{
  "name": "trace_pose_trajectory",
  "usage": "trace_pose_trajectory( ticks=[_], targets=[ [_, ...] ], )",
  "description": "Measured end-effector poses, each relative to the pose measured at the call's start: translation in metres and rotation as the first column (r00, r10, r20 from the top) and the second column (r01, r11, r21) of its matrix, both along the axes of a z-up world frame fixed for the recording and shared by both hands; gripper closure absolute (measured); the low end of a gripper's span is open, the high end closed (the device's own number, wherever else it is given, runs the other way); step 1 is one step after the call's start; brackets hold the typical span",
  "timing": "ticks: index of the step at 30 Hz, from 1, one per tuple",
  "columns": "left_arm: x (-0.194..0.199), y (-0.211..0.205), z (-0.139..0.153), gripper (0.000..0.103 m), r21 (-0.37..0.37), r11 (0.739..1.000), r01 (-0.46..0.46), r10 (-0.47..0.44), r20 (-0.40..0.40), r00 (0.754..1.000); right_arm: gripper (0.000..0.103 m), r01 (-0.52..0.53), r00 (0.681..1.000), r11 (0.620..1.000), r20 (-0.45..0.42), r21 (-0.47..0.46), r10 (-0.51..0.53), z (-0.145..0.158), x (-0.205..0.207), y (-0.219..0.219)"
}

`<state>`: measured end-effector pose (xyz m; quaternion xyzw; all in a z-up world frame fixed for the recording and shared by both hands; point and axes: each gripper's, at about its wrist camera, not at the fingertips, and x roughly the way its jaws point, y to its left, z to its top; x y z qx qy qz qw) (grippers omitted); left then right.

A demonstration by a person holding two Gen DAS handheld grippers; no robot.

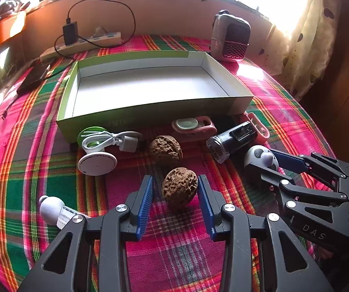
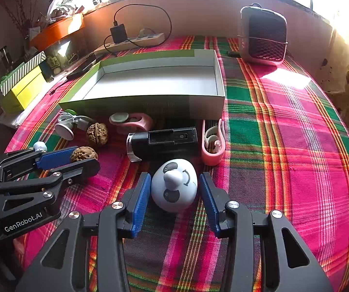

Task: Organize objects
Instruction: 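Move the left gripper to a brown walnut while the right gripper approaches the white dome toy, then close the left gripper on the walnut while the right gripper closes on the dome toy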

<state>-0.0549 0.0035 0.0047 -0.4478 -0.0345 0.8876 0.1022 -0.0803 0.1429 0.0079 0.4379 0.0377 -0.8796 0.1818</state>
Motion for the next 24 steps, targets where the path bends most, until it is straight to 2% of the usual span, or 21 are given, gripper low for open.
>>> trace_pose_trajectory(
  ticks=[8, 12, 24],
  targets=[
    [-0.0016, -0.0011, -0.0009, 0.069, 0.034, 0.999, -0.01, 0.01, 0.01, 1.0, 0.065, 0.003, 1.0, 1.0, 0.001, -0.02, -0.003, 0.0003, 0.0002, 0.0003],
    [-0.0016, -0.0022, -0.0017, 0.076, 0.029, 0.999, -0.018, 0.018, 0.011, 1.0, 0.065, 0.001, 1.0, 1.0, 0.001, -0.022, -0.001, 0.0001, 0.0006, 0.0003],
    [-0.0004, -0.0056, 0.002, 0.076, 0.02, 1.0, -0.022, 0.022, 0.006, 1.0, 0.065, -0.014, 1.0, 1.0, -0.002, -0.02, 0.014, 0.0039, 0.002, 0.0003]
  ],
)
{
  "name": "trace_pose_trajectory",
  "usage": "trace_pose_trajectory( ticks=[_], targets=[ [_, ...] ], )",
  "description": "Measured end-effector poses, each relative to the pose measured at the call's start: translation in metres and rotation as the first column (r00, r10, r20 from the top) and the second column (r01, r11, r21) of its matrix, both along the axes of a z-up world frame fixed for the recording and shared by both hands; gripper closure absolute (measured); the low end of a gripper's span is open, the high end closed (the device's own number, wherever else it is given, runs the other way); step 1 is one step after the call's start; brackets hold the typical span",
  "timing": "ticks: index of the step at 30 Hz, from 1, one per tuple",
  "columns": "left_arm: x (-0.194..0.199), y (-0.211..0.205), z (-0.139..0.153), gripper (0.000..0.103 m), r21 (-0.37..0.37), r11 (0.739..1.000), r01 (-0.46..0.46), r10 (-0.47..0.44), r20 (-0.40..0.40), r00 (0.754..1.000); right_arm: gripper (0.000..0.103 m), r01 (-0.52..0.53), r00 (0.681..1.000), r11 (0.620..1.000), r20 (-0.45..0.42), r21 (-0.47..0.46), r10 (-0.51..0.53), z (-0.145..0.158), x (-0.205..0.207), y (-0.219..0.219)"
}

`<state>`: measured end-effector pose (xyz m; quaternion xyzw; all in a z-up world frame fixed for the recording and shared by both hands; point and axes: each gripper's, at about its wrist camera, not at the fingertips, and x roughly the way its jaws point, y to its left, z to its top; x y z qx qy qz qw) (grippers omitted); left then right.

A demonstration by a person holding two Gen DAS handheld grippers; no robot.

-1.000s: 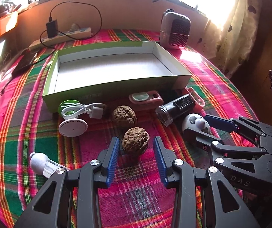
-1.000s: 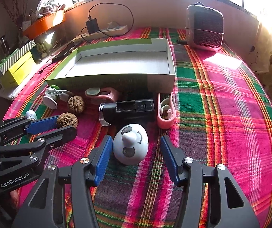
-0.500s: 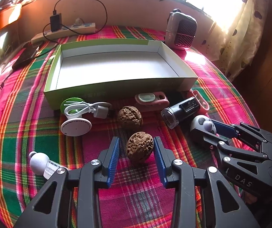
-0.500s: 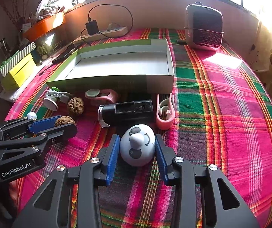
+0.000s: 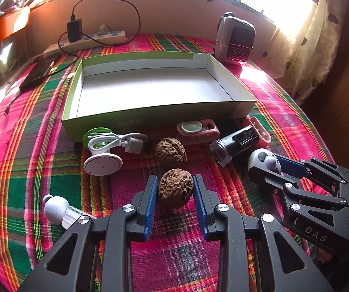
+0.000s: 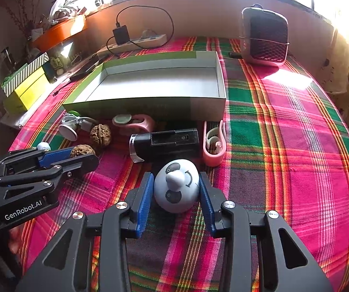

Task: Organize objects
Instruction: 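Close the left gripper on the walnut while the right gripper closes on the dome toy, then carry the walnut with the left gripper while the right gripper carries the toy into the box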

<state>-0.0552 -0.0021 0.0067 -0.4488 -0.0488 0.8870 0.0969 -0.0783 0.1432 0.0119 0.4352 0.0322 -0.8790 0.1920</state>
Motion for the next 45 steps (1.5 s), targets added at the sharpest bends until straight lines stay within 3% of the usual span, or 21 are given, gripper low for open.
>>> trace_pose_trajectory(
  ticks=[12, 24, 45],
  targets=[
    [-0.01, -0.007, 0.03, 0.076, 0.019, 1.0, -0.004, 0.005, -0.037, 0.999, 0.065, -0.022, 0.998, 1.0, -0.066, 0.007, 0.022, 0.032, -0.007, -0.003],
    [-0.049, -0.023, 0.05, 0.076, 0.032, 0.999, -0.023, 0.025, -0.059, 0.998, 0.065, -0.071, 0.99, 0.998, -0.12, 0.004, 0.07, 0.062, -0.043, -0.026],
    [-0.142, -0.043, 0.033, 0.076, -0.012, 1.0, -0.029, 0.028, -0.023, 0.999, 0.065, -0.082, 0.995, 0.996, -0.057, 0.042, 0.084, 0.04, -0.144, -0.068]
  ],
)
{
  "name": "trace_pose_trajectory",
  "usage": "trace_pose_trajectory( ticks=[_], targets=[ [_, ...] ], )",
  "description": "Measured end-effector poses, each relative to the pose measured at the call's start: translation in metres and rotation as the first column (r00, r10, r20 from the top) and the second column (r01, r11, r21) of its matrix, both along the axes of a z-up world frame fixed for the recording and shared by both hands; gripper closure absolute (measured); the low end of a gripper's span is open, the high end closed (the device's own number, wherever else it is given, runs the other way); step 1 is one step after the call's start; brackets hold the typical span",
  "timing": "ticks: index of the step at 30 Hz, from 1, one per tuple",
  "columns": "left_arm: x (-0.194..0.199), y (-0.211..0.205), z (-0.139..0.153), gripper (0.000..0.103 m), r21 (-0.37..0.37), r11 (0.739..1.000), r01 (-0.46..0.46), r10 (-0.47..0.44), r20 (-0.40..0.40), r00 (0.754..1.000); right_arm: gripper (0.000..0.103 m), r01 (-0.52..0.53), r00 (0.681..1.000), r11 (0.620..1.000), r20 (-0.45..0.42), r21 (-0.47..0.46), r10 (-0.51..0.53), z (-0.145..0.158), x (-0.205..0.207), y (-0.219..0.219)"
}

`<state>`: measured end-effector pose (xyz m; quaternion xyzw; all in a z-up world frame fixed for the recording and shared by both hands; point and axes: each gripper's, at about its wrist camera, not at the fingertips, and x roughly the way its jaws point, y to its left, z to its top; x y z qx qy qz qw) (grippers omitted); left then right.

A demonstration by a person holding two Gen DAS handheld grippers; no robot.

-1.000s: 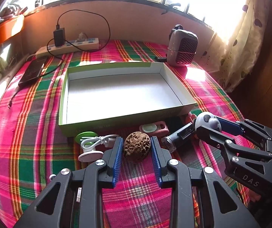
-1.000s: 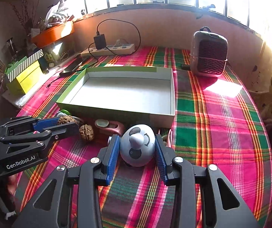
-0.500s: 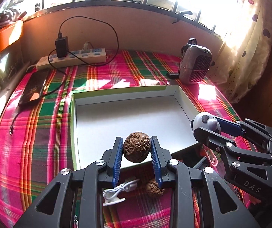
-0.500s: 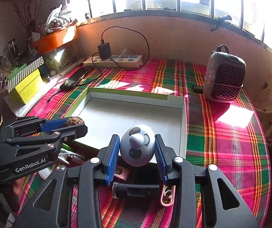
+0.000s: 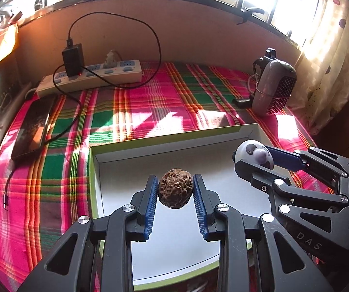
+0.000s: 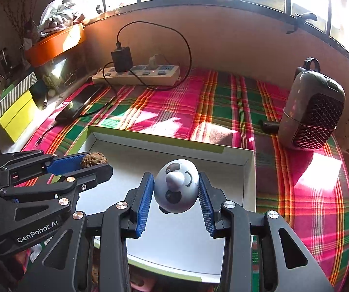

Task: Organize objects
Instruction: 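Carry the walnut with the left gripper while the right gripper carries the toy into the box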

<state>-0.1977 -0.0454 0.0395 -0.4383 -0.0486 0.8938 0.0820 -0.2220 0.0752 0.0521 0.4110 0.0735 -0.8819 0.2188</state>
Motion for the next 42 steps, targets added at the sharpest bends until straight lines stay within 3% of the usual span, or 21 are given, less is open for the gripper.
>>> trace_pose_trajectory(
  ticks=[13, 42],
  targets=[
    [-0.028, -0.007, -0.025, 0.076, -0.014, 1.0, -0.023, 0.024, 0.059, 0.998, 0.065, 0.016, 0.999, 0.999, 0.042, 0.041, -0.017, -0.023, -0.032, -0.008],
    [-0.035, -0.004, -0.029, 0.076, -0.051, 0.999, -0.015, 0.02, 0.093, 0.995, 0.064, 0.007, 0.996, 0.997, 0.085, 0.078, -0.014, -0.038, -0.042, -0.015]
  ],
)
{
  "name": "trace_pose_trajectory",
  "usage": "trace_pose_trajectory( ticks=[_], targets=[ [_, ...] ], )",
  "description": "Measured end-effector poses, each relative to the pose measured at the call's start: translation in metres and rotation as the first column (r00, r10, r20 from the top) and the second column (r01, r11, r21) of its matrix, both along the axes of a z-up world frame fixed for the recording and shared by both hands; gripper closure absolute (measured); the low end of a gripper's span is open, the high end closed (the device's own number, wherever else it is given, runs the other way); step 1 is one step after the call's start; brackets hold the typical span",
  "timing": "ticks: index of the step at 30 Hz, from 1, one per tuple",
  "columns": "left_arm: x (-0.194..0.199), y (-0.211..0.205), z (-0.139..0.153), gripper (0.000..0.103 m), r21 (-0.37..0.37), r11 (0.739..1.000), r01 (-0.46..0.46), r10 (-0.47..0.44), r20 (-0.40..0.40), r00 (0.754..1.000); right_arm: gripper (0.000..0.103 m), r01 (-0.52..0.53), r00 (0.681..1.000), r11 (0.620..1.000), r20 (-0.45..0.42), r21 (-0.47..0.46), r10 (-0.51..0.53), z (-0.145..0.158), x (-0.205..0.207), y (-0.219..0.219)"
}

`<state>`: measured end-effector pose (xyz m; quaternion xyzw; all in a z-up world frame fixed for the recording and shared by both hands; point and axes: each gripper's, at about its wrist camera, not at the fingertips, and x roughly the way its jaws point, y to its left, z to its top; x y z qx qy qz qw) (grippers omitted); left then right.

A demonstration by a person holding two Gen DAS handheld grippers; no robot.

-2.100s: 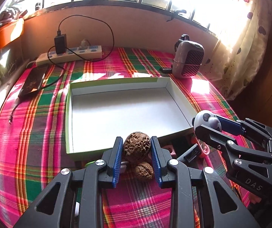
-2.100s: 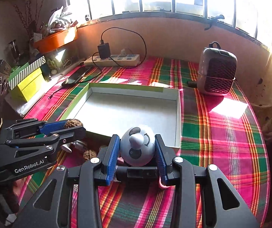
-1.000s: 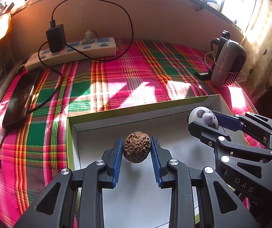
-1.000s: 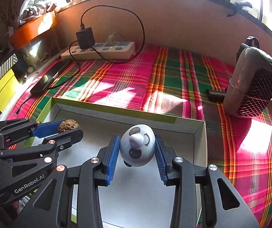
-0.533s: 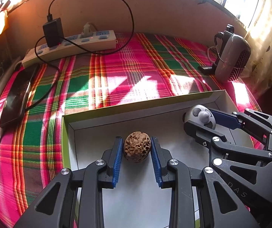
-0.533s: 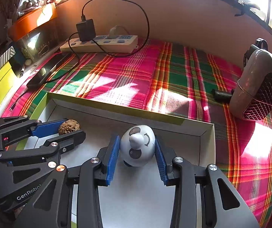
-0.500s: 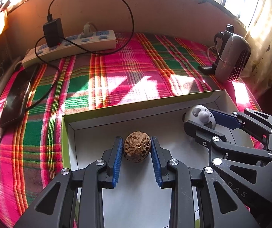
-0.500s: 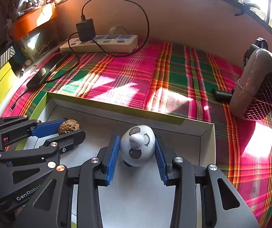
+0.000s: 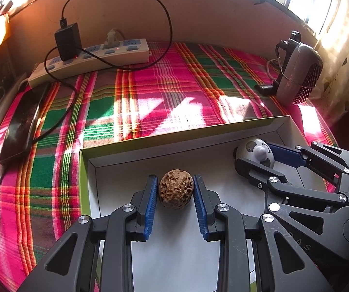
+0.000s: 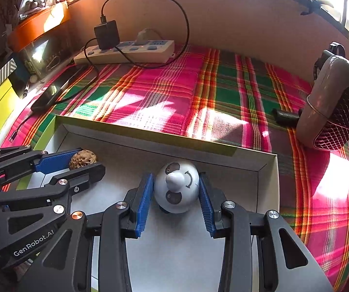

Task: Organize objects
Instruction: 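Carry the walnut with the left gripper while the right gripper carries the toy into the box, then open the left gripper to drop the walnut while the right gripper releases the toy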

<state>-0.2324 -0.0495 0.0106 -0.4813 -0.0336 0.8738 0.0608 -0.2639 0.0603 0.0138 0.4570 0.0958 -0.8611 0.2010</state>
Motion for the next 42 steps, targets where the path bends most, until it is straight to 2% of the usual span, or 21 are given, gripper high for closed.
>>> trace_pose_trajectory(
  ticks=[5, 17, 33, 42],
  targets=[
    [0.0, -0.001, 0.001, 0.076, -0.003, 1.0, 0.0, 0.0, 0.002, 1.0, 0.063, 0.004, 1.0, 1.0, 0.005, 0.004, -0.004, -0.001, 0.0, 0.0],
    [0.004, -0.001, 0.006, 0.075, 0.006, 1.0, -0.001, 0.001, -0.012, 1.0, 0.051, 0.035, 0.999, 0.999, -0.005, -0.022, -0.035, 0.005, 0.002, 0.006],
    [0.036, 0.0, 0.022, 0.073, 0.0, 1.0, -0.01, 0.01, -0.057, 0.998, 0.05, 0.069, 0.996, 0.996, -0.046, -0.061, -0.072, 0.026, 0.027, 0.019],
    [0.066, 0.003, 0.034, 0.073, -0.013, 1.0, -0.011, 0.01, -0.101, 0.995, 0.05, 0.08, 0.994, 0.992, -0.071, -0.096, -0.087, 0.037, 0.056, 0.029]
  ],
)
